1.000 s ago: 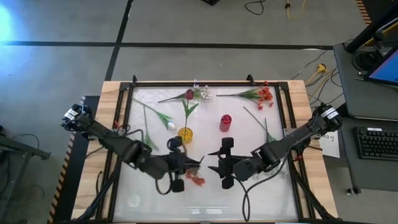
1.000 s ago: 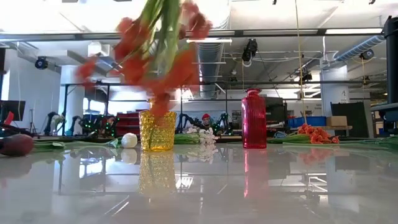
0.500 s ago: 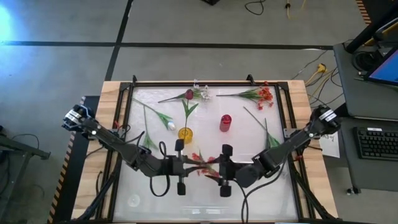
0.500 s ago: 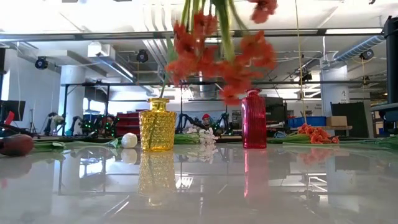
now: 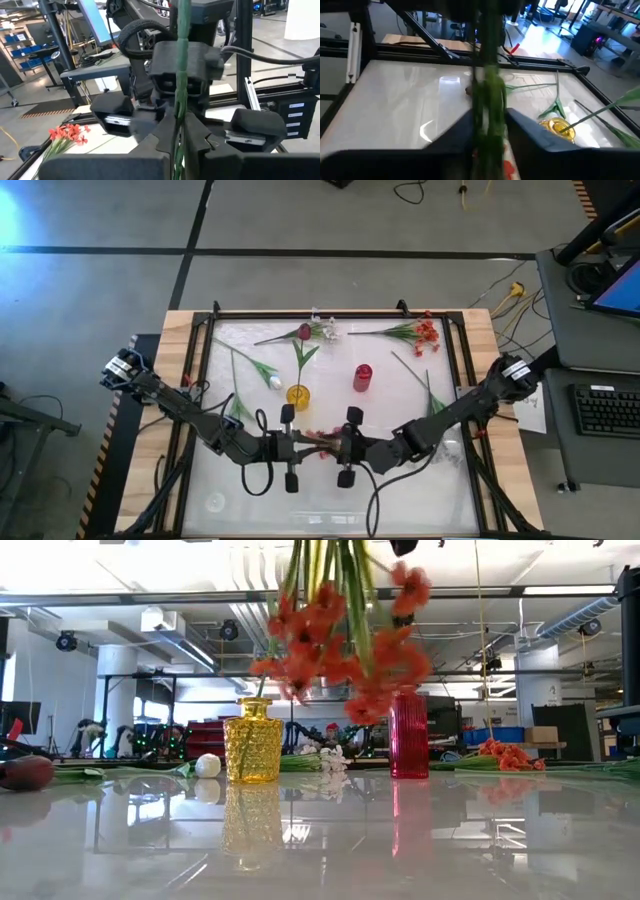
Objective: Sort flowers into vase by color
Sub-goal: Put the left orange flowers into the yellow flower vase
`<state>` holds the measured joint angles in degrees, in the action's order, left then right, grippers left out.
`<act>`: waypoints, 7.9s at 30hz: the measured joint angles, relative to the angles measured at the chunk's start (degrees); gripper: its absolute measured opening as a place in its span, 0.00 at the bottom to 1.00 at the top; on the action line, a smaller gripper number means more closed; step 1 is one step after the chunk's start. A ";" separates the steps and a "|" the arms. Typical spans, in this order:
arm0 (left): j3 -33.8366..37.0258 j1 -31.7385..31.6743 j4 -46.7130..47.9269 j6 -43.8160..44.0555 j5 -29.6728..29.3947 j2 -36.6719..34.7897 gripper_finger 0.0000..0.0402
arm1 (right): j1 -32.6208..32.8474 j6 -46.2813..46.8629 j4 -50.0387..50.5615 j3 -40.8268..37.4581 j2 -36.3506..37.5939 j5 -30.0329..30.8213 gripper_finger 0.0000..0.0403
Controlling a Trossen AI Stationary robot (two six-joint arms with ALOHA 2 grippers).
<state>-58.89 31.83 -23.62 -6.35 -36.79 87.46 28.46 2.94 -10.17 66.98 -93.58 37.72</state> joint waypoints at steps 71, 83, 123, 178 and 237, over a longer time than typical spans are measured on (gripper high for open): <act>0.58 -14.36 -21.74 36.63 40.59 18.31 0.61 | 5.62 -102.86 15.38 -0.48 7.21 26.16 0.03; 0.48 -14.60 -23.83 35.61 40.81 19.12 0.04 | 5.62 -101.30 14.95 -0.47 7.21 26.27 0.03; 1.20 -14.62 -12.81 23.57 30.26 9.00 0.00 | 12.53 -84.93 -5.10 0.20 17.01 28.56 0.46; -3.09 -19.50 -12.43 30.96 29.69 -1.25 0.00 | 13.64 -94.11 -21.94 0.36 16.92 25.23 0.56; -3.08 -20.04 -7.14 28.80 39.68 -3.22 0.23 | 1.65 -29.59 -36.19 -20.71 30.08 -10.61 0.06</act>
<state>-61.98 11.79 -30.76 22.45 2.89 84.24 30.11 -26.65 -46.36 46.27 -63.50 27.11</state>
